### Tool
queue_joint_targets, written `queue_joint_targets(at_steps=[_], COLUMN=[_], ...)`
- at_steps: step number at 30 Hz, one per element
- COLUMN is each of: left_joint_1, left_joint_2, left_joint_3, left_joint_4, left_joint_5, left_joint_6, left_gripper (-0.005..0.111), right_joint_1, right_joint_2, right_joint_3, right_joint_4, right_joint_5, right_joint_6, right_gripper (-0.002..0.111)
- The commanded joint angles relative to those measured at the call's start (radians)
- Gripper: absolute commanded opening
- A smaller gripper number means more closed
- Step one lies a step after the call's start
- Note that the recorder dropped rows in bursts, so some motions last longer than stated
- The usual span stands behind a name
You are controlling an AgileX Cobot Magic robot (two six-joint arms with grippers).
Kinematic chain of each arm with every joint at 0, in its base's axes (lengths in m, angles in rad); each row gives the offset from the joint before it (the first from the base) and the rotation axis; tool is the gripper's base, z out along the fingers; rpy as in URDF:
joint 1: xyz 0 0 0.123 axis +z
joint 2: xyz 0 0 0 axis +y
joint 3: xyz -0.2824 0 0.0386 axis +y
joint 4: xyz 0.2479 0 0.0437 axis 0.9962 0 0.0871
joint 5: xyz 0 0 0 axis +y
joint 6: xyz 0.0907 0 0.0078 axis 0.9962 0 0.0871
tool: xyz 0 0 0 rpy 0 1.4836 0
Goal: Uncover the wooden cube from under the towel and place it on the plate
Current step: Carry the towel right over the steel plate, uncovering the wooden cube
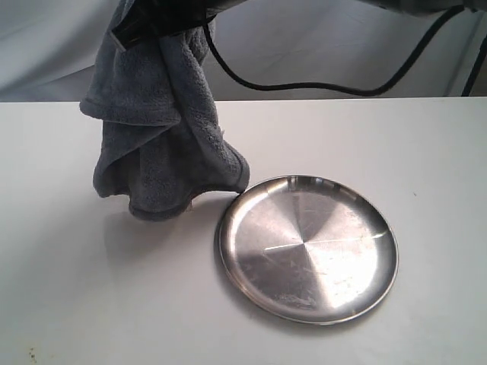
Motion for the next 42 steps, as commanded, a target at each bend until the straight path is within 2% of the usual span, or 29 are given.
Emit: queue_joint_targets(at_steps=[1, 6, 12, 16, 23, 42], left_joint_1=[0.001, 0.001, 0.001, 0.001, 0.001, 0.001], left_joint_2=[-0.004, -0.004, -0.004, -0.004, -0.004, -0.004], left_joint_3=[0.004, 0.004, 0.004, 0.004, 0.004, 0.004], left_joint_4=[0.0, 0.0, 0.0, 0.0, 0.0, 0.0], left_joint_5=[-0.007, -0.007, -0.007, -0.007, -0.007, -0.007], left_joint_6=[-0.004, -0.004, -0.004, -0.004, -0.004, -0.004], left_gripper=[0.0, 0.0, 0.0, 0.0, 0.0, 0.0], right_joint_1=[0.001, 0.001, 0.001, -0.014, -0.115, -0.321], right_joint_2=[-0.046, -0.08, -0.087, -0.087, -0.087, -0.087], right_joint_3=[-0.005, -0.005, -0.005, -0.005, -0.005, -0.005], right_joint_4=[0.005, -0.036, -0.229, -0.251, -0.251, -0.203], right_joint_5=[-0.103, -0.165, -0.149, -0.14, -0.136, -0.064], right_joint_6=[0.001, 0.001, 0.001, 0.014, 0.138, 0.194], right_gripper=[0.0, 0.0, 0.0, 0.0, 0.0, 0.0])
